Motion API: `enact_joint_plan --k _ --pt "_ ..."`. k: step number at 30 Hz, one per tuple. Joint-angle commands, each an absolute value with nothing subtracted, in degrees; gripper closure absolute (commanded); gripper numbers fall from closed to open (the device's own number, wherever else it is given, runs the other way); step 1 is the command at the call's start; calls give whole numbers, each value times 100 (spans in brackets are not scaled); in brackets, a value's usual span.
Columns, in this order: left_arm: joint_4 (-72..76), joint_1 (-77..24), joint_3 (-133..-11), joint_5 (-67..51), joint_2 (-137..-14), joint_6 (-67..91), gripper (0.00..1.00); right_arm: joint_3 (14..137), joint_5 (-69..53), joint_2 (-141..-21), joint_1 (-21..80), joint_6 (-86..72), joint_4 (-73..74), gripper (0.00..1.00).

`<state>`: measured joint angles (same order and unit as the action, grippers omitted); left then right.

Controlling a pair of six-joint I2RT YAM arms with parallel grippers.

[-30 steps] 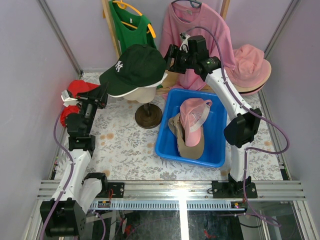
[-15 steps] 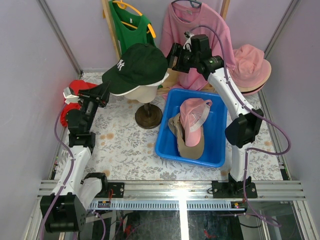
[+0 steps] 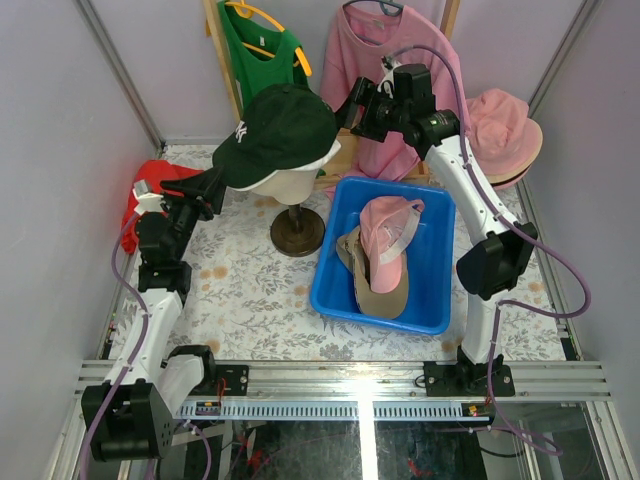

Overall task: Stack the hats
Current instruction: Adjust the hat on the hat stand.

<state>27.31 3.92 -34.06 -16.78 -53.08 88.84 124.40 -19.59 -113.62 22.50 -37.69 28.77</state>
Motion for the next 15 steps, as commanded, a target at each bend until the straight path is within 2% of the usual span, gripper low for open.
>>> enact_joint_plan --k 1,15 --pt "2158 437 -3523 -1787 -5364 8679 54 12382 -1802 -11093 2077 -3772 2828 21" --pt "2363 438 -3757 -1608 -5264 8705 51 11956 -1794 -11194 2082 -3646 2897 22"
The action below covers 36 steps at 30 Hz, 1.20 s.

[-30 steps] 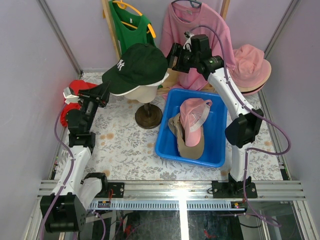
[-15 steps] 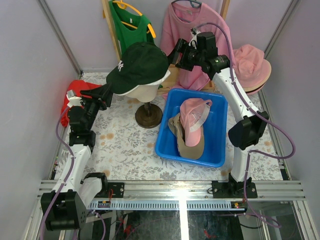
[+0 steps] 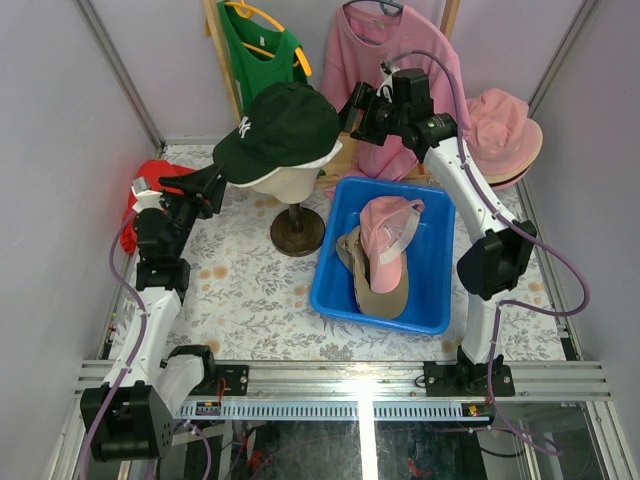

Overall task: Stack the hats
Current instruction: Adjust the hat on the hat stand.

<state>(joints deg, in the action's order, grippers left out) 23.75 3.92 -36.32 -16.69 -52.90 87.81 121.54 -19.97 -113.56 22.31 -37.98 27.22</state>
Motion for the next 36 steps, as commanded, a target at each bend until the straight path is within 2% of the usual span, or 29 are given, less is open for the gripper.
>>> enact_joint_plan --k 1,26,27,32,36 --pt "2384 435 -3775 -1603 -5270 8709 51 11910 -1800 -11197 2083 -3654 2874 22" --pt "2814 424 -4289 -1566 -5612 8810 49 11704 -1653 -11485 2403 -3429 2937 23" --pt "2872 422 -4291 -1589 -5643 8833 51 11707 -1645 -11495 2406 -3417 2945 23" --pt "3088 419 -4406 -1659 -5731 8863 81 11622 -1613 -11515 2413 -3408 2939 23" --pt "2991 417 -4519 -1754 -5785 8747 85 11650 -1540 -11477 2416 -3390 2927 23"
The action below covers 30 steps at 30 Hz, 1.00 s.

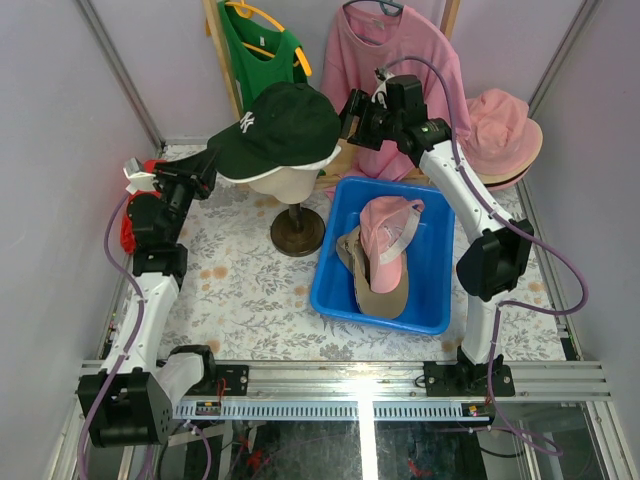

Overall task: Stack the hats
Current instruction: Adjust the hat on the hat stand.

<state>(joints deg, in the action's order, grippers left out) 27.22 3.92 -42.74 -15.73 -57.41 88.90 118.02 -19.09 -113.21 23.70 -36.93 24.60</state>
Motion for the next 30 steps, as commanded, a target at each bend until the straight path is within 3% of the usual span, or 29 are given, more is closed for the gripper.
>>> enact_joint_plan --k 1,4,11,16,30 --pt "2994 421 -4484 -1747 -5760 8753 84 11668 -1519 -11454 2412 -3386 2921 23" --pt "2984 414 -4293 -1682 -5667 8796 81 11734 -1449 -11391 2410 -3362 2918 23" --pt "2818 423 -4273 -1583 -5559 8748 58 11699 -1423 -11057 2281 -3548 2619 21" --pt "2538 423 -4335 -1472 -5486 8660 50 11549 -1543 -10685 2034 -3910 2227 20" --pt "2172 433 -4329 -1314 -5344 8600 43 11427 -1728 -10433 1806 -4139 2066 18"
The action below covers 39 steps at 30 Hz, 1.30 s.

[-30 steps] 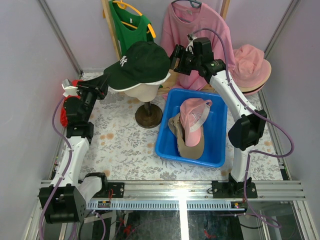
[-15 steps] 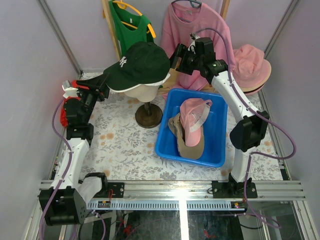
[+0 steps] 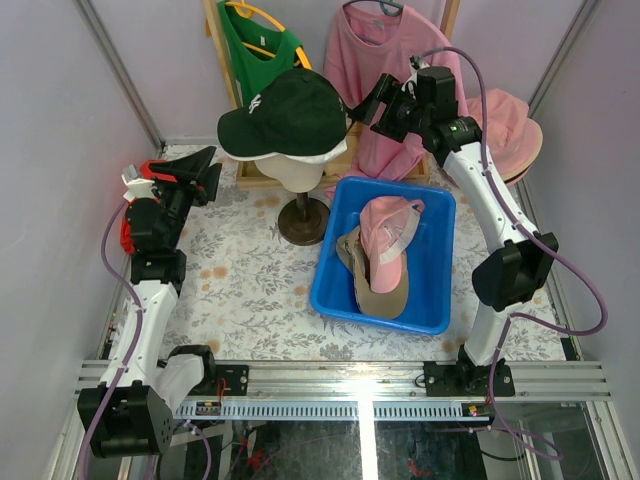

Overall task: Stack the hats
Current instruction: Adjust the hat on the hat stand.

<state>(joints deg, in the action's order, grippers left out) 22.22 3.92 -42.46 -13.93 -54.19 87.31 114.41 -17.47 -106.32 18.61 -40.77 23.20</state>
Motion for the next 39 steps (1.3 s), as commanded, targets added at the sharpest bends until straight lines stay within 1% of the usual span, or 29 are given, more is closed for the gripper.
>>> enact_joint_plan --k 1,9,18,30,39 --pt "2171 435 -4337 -1311 -5337 8600 43 11437 -1739 -10450 1810 -4127 2088 19" --pt "2231 431 -4298 -1365 -5419 8578 42 11407 -2030 -10564 1808 -4197 2067 18" --pt "2365 392 -4326 -1375 -5550 8587 41 11889 -2379 -10922 1868 -4377 2262 15" --pt "2399 356 -4470 -1399 -5623 8526 40 12095 -2148 -10798 1924 -4152 2602 14" --pt "2424 364 -4551 -1436 -5668 8508 40 12010 -1963 -10583 1868 -4241 2527 14"
